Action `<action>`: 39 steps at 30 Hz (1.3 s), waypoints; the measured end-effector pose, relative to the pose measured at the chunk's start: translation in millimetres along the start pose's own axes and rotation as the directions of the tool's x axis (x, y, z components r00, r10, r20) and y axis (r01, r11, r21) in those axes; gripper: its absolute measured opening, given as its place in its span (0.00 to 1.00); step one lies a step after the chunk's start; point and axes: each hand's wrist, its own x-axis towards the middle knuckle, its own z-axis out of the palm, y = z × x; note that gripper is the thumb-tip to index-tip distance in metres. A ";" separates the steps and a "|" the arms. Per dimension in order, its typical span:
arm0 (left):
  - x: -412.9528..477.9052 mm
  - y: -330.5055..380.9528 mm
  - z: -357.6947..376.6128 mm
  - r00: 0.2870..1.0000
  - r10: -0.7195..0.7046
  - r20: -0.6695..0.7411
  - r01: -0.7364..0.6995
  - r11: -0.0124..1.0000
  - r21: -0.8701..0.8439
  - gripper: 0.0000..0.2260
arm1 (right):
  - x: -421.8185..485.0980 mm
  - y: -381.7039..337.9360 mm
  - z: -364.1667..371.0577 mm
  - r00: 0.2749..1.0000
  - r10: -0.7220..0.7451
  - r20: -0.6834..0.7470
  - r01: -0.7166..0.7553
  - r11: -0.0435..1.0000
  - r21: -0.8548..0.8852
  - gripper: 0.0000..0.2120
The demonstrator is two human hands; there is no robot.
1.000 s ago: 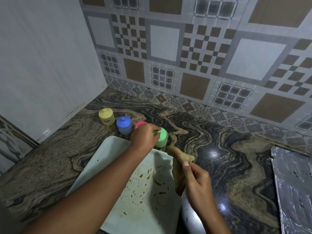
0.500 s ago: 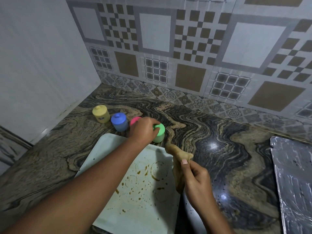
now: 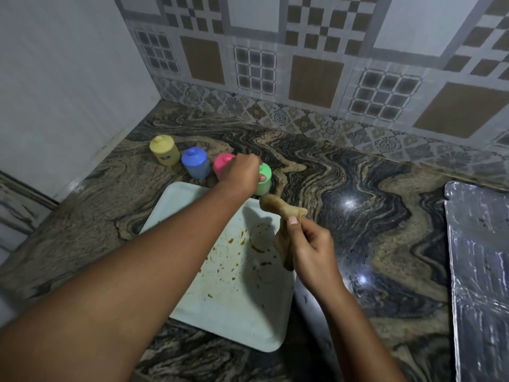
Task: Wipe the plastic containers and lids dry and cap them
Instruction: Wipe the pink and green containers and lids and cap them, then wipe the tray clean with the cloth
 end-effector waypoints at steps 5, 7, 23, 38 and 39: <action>-3.0 4.1 -11.8 0.999 0.024 0.022 -0.027 0.993 0.118 0.20 | -5.6 -3.3 -2.5 1.000 -0.004 -0.002 0.004 1.000 0.007 0.29; -4.7 2.8 -13.1 0.999 0.046 0.022 -0.049 0.985 0.166 0.20 | -6.6 -3.2 -5.4 1.000 -0.005 -0.010 0.005 1.000 0.011 0.29; -113.3 -72.5 -50.3 0.924 0.036 -0.381 -0.224 0.859 -0.461 0.19 | -27.7 8.2 6.8 0.990 0.078 0.115 -0.092 0.989 0.118 0.31; -241.1 -213.9 10.7 0.907 -0.376 -0.189 0.144 0.699 -0.700 0.14 | -32.3 -35.1 84.9 0.912 0.302 0.276 -0.366 0.904 0.220 0.17; -243.5 -216.9 12.1 0.908 -0.382 -0.173 0.148 0.678 -0.720 0.14 | -31.9 -38.3 90.1 0.909 0.309 0.280 -0.372 0.904 0.211 0.17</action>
